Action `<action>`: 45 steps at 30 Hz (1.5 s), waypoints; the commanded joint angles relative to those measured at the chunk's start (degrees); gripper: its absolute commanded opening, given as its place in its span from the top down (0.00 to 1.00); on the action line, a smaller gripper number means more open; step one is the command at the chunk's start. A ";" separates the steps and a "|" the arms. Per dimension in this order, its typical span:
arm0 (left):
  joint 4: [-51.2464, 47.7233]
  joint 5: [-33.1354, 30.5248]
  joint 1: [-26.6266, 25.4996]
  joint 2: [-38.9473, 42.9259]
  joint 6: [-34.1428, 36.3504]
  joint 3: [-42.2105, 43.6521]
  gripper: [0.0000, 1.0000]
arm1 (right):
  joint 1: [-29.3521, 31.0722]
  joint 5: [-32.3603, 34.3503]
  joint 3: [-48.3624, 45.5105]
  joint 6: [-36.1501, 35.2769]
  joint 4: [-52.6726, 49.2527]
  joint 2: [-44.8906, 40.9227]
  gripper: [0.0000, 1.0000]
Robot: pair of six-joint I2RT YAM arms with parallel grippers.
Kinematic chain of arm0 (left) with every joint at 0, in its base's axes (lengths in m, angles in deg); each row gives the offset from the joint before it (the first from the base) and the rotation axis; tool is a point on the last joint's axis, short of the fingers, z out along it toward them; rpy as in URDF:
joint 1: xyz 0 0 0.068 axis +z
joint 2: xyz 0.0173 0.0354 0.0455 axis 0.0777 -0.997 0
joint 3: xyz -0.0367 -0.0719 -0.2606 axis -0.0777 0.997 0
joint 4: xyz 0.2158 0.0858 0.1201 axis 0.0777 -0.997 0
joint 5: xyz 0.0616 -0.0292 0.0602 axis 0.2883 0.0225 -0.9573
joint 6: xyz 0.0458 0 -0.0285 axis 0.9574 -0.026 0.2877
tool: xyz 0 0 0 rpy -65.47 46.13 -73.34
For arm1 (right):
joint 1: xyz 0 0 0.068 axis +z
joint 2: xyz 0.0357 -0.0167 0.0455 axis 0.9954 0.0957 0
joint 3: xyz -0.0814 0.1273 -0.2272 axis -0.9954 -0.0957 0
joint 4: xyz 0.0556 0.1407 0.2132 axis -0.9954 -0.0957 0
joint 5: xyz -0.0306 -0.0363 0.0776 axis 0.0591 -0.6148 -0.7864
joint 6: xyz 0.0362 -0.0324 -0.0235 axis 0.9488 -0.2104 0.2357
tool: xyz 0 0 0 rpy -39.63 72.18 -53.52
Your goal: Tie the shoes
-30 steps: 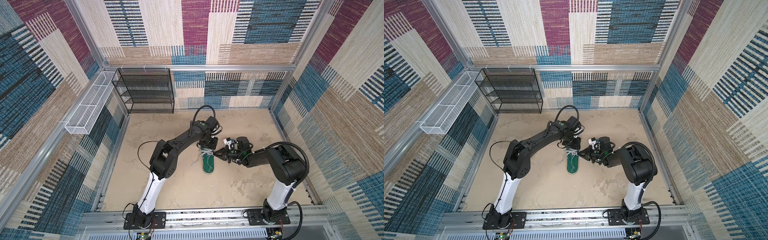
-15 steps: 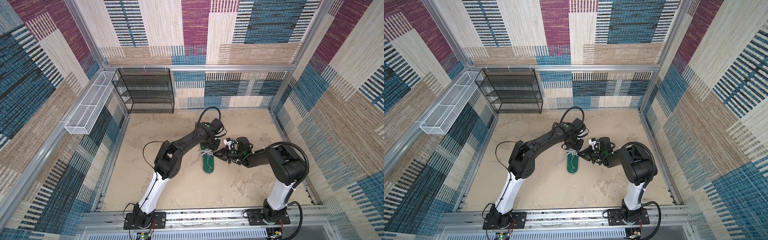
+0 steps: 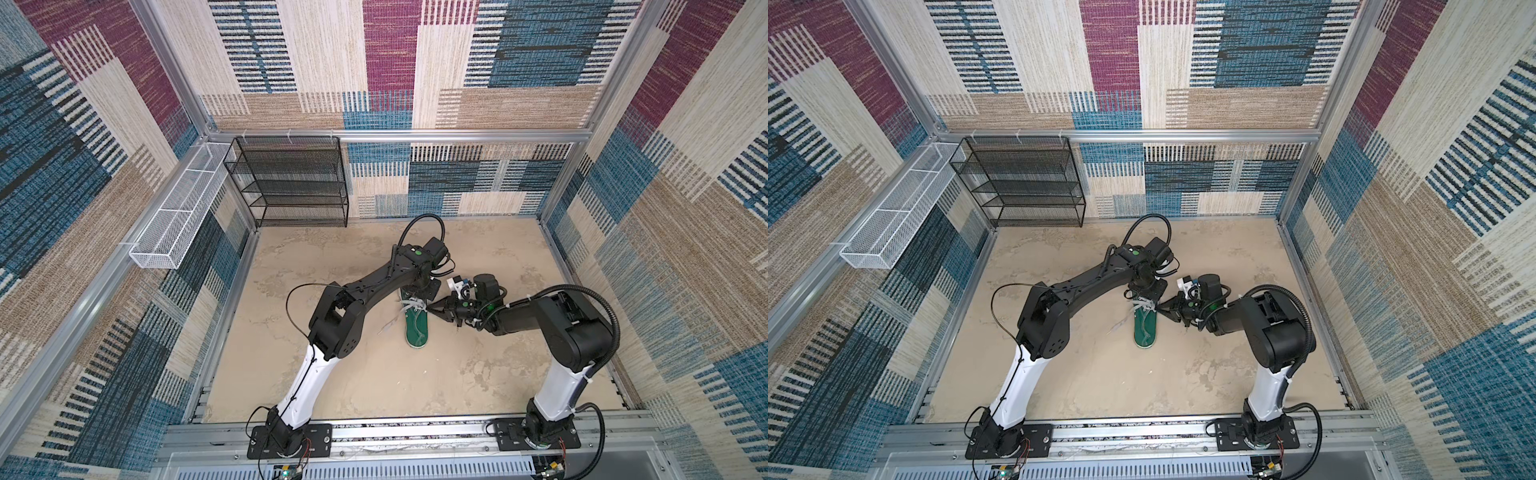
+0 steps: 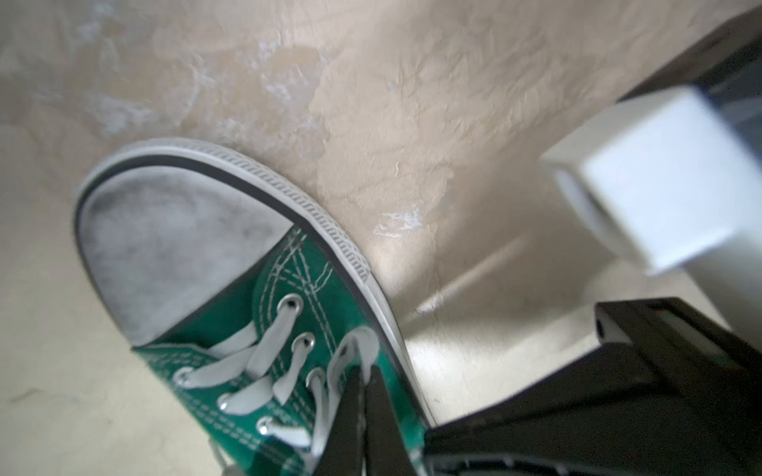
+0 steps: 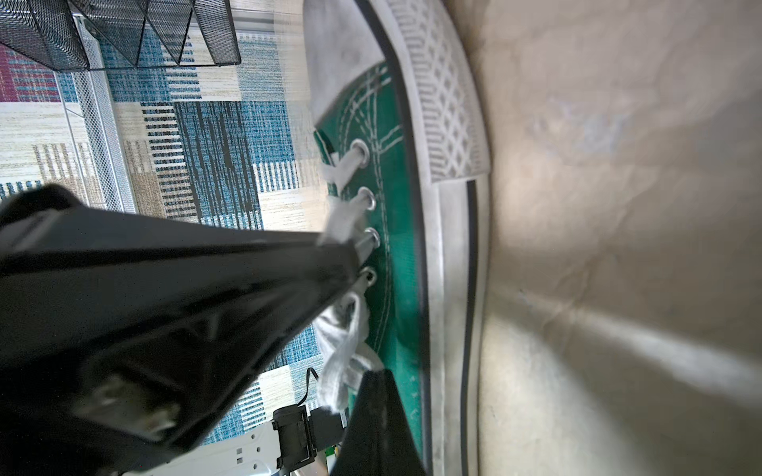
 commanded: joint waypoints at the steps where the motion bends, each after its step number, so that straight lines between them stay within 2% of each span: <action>1: -0.54 -1.93 0.40 1.99 -0.76 0.85 1.00 | 0.01 0.49 -0.05 -0.94 -0.56 -0.68 1.00; 11: 0.02 -2.37 2.46 5.28 -2.58 5.72 1.00 | -0.12 2.96 0.47 -4.77 -8.38 -3.69 1.00; 18: 2.36 1.22 4.66 8.31 -3.11 10.24 1.00 | -0.21 4.87 0.51 -7.28 -13.45 -5.98 1.00; 28: 3.57 2.65 7.28 11.65 -2.80 15.90 1.00 | -1.81 8.55 0.45 -10.64 -20.14 -8.47 1.00; 38: 4.81 9.62 9.13 11.57 -1.09 17.23 1.00 | -3.39 9.83 0.25 -12.49 -22.89 -9.75 1.00; 45: 6.41 10.14 9.97 12.51 -1.75 19.22 1.00 | -3.78 9.56 1.09 -13.52 -23.69 -8.66 1.00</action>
